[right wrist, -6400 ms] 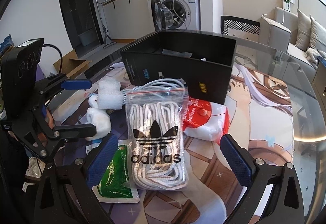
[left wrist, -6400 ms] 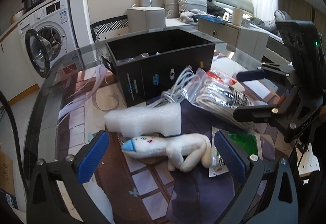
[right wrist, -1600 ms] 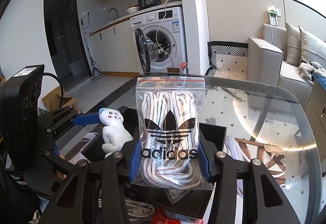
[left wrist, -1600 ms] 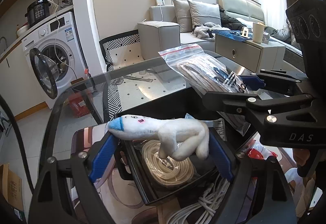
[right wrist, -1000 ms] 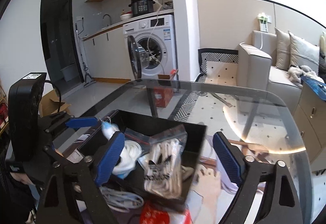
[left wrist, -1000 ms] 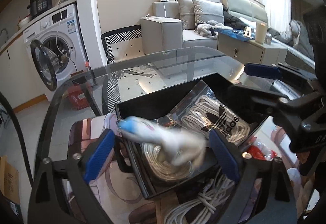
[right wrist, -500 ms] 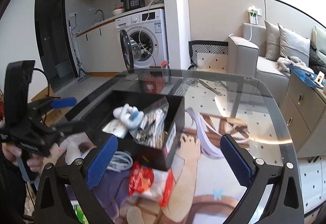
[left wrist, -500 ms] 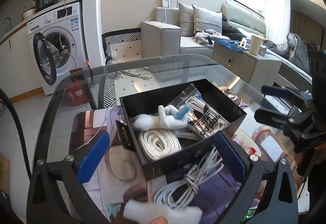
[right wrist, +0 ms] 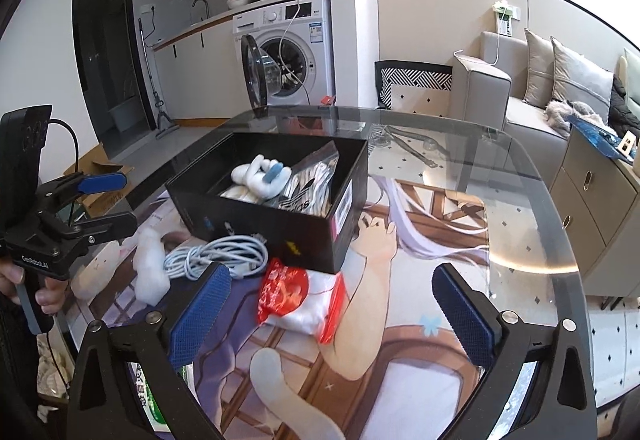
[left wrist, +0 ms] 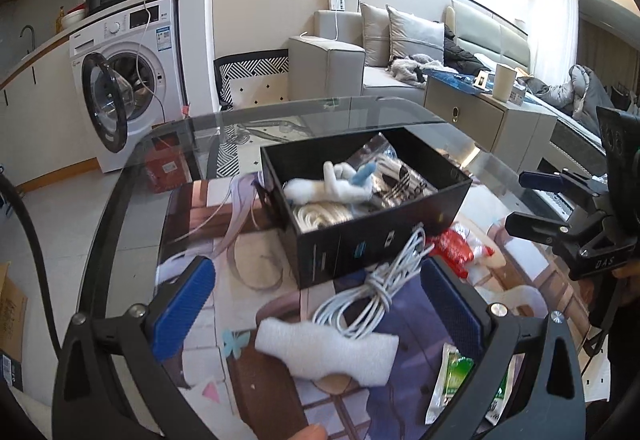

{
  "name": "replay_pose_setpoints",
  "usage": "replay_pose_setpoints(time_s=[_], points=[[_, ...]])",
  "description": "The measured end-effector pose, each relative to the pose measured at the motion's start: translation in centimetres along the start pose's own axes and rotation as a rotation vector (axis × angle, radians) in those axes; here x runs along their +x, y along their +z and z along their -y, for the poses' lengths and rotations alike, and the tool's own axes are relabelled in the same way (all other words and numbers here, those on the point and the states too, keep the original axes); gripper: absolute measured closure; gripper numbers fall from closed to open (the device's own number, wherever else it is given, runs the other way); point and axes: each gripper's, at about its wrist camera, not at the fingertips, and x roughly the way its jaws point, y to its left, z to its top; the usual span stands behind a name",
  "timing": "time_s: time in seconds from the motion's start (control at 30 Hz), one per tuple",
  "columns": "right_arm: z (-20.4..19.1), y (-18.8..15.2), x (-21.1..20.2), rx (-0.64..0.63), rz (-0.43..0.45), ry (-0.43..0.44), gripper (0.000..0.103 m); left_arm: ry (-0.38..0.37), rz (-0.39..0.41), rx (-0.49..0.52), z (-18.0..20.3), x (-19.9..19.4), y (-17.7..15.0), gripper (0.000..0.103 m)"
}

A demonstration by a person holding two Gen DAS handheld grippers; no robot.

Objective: Organize soft objects
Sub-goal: 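Withdraw from the box, right gripper toward the red packet, left toward the white foam, then grasp the red-and-white packet with the right gripper while the left gripper grasps the white foam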

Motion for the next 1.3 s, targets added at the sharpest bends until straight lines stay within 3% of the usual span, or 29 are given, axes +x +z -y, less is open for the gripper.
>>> replay_pose_setpoints(time_s=[0.53,0.87,1.3], points=[[-1.6,-0.9,1.0,-0.048,-0.058,0.043,0.001,-0.022,-0.104,0.031,0.1,1.3,-3.1,0.0],[-1.1,-1.3,2.3,-0.03,-0.097,0.045,0.0,-0.065,-0.146,0.091,0.7,1.6,-3.8,0.0],[-0.8,-1.7,5.3,0.008,-0.193,0.055,0.001,-0.058,-0.189,0.095,0.2,2.5,-4.2,0.0]])
